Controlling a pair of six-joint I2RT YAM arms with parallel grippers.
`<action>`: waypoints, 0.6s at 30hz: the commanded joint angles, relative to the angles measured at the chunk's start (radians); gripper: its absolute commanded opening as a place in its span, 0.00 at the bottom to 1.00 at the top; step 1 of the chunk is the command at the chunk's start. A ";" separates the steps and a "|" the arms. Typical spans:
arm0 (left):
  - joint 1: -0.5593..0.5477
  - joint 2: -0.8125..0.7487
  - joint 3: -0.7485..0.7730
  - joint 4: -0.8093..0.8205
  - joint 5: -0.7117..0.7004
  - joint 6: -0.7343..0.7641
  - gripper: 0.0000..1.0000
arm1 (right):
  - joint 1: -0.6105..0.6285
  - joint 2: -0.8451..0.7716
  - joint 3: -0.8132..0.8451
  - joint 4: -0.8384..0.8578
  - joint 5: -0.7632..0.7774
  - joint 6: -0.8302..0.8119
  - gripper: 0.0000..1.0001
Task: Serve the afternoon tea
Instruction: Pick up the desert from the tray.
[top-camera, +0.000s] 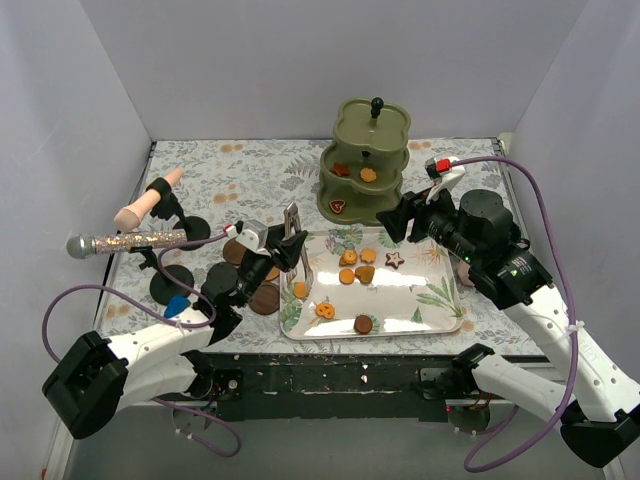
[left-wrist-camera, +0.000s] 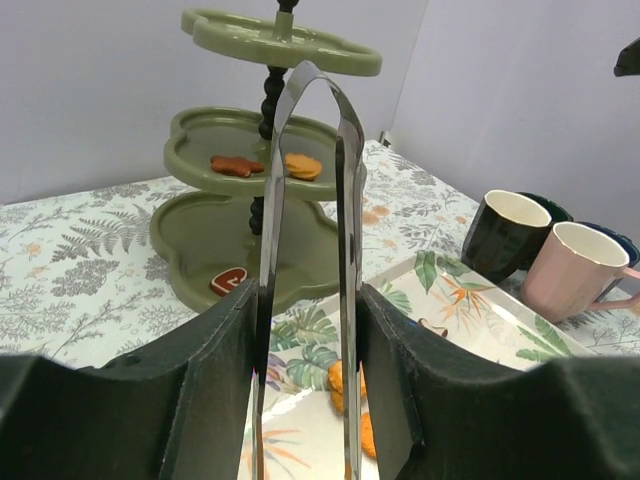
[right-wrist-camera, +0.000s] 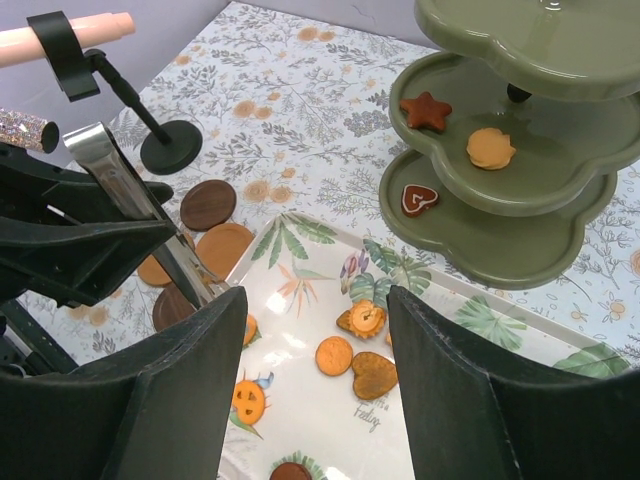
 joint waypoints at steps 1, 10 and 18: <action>-0.003 -0.032 -0.040 0.078 -0.030 0.017 0.41 | -0.004 -0.009 0.001 0.020 -0.016 0.020 0.66; -0.003 -0.032 -0.100 0.155 -0.052 0.008 0.42 | -0.004 0.001 0.010 0.020 -0.034 0.028 0.65; -0.003 -0.021 -0.129 0.173 -0.041 0.005 0.43 | -0.003 0.015 0.009 0.024 -0.043 0.039 0.65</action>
